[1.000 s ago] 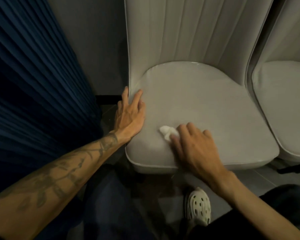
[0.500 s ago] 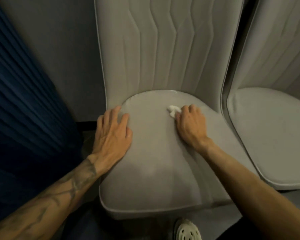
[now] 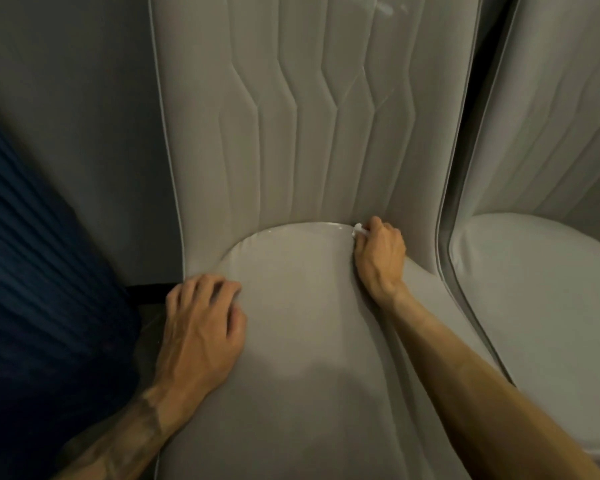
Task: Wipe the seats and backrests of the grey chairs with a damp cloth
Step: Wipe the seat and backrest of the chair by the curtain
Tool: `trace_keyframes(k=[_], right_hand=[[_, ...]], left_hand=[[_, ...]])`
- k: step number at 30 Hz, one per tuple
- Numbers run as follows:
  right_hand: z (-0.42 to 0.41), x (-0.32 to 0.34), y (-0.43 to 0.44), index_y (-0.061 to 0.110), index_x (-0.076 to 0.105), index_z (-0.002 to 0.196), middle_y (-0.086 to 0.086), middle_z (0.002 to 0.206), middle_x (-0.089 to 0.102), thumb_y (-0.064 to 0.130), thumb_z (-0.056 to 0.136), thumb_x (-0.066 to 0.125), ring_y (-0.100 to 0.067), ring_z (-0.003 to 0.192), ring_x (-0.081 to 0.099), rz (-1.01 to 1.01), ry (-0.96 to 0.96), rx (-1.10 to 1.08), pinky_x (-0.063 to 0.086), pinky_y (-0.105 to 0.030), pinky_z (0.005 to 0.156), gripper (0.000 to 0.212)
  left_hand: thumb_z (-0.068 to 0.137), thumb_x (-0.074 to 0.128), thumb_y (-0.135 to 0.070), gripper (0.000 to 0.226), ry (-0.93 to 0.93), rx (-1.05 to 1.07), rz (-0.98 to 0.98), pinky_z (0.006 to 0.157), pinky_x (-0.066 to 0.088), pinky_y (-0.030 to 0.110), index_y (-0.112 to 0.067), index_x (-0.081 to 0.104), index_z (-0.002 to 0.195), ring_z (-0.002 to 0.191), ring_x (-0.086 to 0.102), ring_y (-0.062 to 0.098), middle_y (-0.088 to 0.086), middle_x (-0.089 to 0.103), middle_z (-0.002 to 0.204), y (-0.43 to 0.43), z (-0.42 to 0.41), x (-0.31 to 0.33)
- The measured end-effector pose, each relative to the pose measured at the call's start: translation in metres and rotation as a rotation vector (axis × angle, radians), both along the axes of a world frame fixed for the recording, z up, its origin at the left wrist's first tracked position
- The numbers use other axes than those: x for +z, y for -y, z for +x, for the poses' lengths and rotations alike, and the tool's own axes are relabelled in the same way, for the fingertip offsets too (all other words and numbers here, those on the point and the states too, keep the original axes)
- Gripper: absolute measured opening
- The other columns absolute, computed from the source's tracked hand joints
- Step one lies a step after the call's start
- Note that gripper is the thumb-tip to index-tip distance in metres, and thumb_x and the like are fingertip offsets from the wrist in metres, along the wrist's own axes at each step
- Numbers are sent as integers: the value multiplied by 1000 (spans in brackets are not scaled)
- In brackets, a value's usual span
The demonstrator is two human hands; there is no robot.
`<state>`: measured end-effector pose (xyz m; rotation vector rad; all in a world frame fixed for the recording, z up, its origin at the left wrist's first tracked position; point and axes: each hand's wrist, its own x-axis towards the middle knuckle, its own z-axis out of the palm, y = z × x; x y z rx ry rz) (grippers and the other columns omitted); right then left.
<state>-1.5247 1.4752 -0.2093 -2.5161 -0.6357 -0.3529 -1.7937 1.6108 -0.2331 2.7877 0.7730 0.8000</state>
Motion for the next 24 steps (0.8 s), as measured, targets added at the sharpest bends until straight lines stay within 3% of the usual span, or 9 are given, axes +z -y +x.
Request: trace_keyframes(k=[3,8,13,17,20,24], right_hand=[[8,1,3,0,60,92,-22,106,53,19,98,52,-42,93,53,-16,5,65,43,-49,87,22],[1,-2,-9,0,64,93,-23,102,61,21,101,48,-42,95,56,5,8,-27,39,-47,85,28],[5,2,-27,1,66,97,-22,106,57,25,102,50,-39,100,52,-66,-49,200,41,-45,92,29],[21,-1,8,-2,66,91,-22,108,54,21,100,51,-39,100,51,-124,56,101,42,-47,89,29],[6,0,-23,-2,68,88,-22,104,56,19,99,52,-40,98,54,-34,-31,94,42,-44,88,29],[2,6,-46,3,70,88,-18,99,58,27,99,56,-36,97,57,-12,-119,255,42,-38,84,30]], left_hand=[[90,49,-26,32,-6,6,-1,97,39,50,-16,69,113,104,55,33,6,60,111,1,0,0],[89,49,-25,32,6,17,-29,99,37,50,-16,70,112,104,56,32,6,59,110,2,0,1],[90,49,-25,33,-3,6,-35,100,36,48,-16,71,114,106,57,31,5,60,113,0,-1,0],[91,50,-24,32,-18,8,-47,102,35,47,-17,70,116,107,56,29,3,59,114,-1,-1,-2],[92,48,-25,32,-32,10,-38,102,35,47,-17,69,115,107,58,30,4,58,113,0,0,-2],[93,45,-27,34,-24,8,-48,102,36,46,-18,70,115,108,59,29,3,60,113,-1,-2,0]])
